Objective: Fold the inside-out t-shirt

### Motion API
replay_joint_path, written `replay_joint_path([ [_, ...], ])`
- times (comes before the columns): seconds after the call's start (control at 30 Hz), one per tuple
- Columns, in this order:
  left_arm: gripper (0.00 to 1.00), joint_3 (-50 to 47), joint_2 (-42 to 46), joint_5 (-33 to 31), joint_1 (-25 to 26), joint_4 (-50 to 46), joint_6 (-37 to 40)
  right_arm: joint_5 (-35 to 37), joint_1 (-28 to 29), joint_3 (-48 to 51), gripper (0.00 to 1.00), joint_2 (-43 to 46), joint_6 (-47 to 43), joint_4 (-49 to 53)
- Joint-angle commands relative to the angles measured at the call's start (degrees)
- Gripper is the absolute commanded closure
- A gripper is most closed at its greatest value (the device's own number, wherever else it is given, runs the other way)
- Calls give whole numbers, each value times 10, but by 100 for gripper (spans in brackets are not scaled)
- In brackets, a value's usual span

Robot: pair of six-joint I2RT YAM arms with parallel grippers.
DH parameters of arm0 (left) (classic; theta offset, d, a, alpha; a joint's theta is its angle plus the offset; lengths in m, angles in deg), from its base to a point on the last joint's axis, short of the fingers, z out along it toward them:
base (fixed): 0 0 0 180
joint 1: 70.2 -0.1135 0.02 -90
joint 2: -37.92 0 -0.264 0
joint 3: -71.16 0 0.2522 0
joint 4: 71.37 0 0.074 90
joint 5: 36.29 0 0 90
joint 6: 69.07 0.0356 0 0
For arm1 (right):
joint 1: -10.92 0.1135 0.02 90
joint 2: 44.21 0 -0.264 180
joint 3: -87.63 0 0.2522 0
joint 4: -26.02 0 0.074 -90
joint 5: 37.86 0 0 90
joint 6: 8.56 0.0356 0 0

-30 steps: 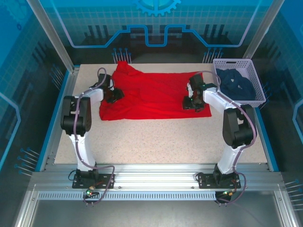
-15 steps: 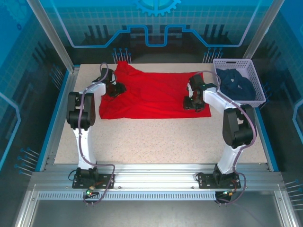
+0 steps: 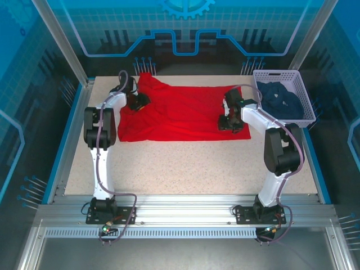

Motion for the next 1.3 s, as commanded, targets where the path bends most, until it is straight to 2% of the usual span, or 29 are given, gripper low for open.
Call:
replay_joint_path([
  [0.0, 58, -38, 38, 4, -19, -1, -13, -6, -20, -19, 61, -13, 0, 0],
  [0.13, 55, -62, 67, -2, -36, 3, -12, -29, -57, -29, 61, -26, 2, 2],
  [0.37, 52, -144, 144, 38, -44, 59, -39, -48, -94, -37, 61, -52, 6, 8],
  [0.53, 52, -301, 246, 82, -41, 157, -93, -49, -95, -38, 63, -69, 9, 14],
  [0.73, 52, -465, 327, 83, -41, 191, -111, -45, -114, -51, 68, -99, 7, 53],
  [0.9, 52, -527, 356, 16, -51, 157, -82, 17, -120, -41, 73, -104, -8, 96],
  [1.27, 52, -542, 351, 16, -99, 190, -101, 179, -114, -80, 82, -144, -21, 145],
])
